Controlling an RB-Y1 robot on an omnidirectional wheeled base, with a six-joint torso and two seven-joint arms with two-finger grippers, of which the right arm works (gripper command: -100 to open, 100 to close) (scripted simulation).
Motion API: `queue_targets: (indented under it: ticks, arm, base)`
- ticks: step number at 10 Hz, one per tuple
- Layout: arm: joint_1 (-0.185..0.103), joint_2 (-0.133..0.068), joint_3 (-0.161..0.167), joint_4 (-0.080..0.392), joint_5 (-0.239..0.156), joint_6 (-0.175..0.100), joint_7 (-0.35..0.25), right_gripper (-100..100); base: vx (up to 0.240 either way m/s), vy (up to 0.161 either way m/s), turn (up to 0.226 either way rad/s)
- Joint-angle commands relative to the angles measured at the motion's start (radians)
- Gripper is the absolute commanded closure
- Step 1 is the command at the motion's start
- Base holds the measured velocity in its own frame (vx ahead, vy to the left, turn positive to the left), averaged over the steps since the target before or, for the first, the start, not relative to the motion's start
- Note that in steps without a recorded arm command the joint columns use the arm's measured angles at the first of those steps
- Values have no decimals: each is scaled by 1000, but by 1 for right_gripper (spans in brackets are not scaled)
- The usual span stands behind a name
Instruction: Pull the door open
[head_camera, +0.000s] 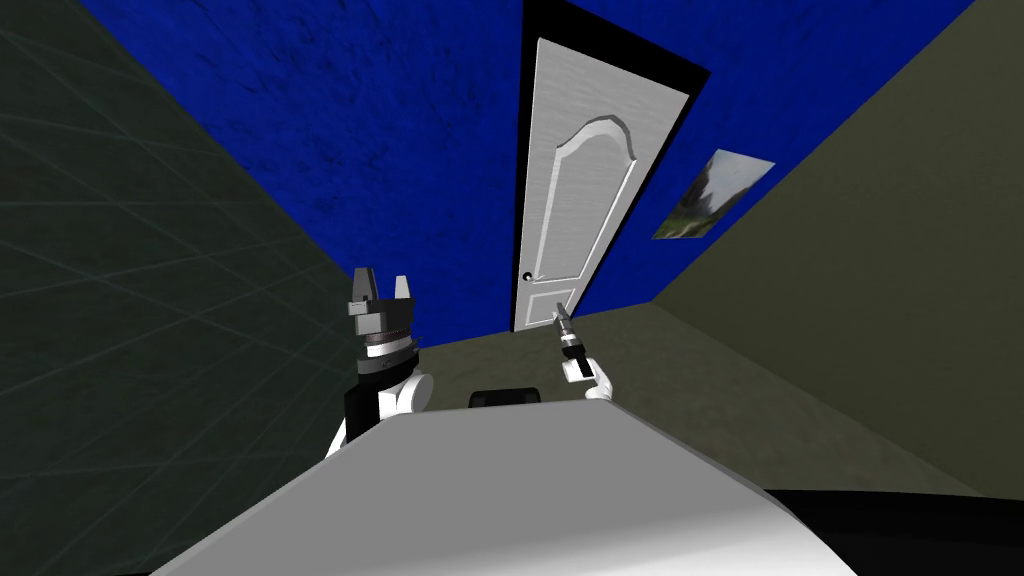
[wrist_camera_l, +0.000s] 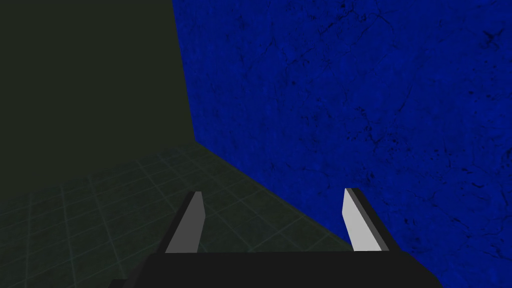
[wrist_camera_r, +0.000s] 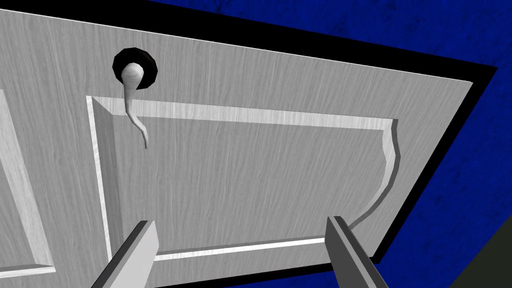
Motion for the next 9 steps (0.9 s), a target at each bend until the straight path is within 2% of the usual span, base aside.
queue_targets:
  ticks: [1, 9]
  arm:
    - [-18, -5, 0, 44, 6, -10, -12, -100]
    - [-110, -35, -5, 249, 33, -48, -70, -100]
  base:
    - [91, -14, 32]
    - [102, -11, 31]
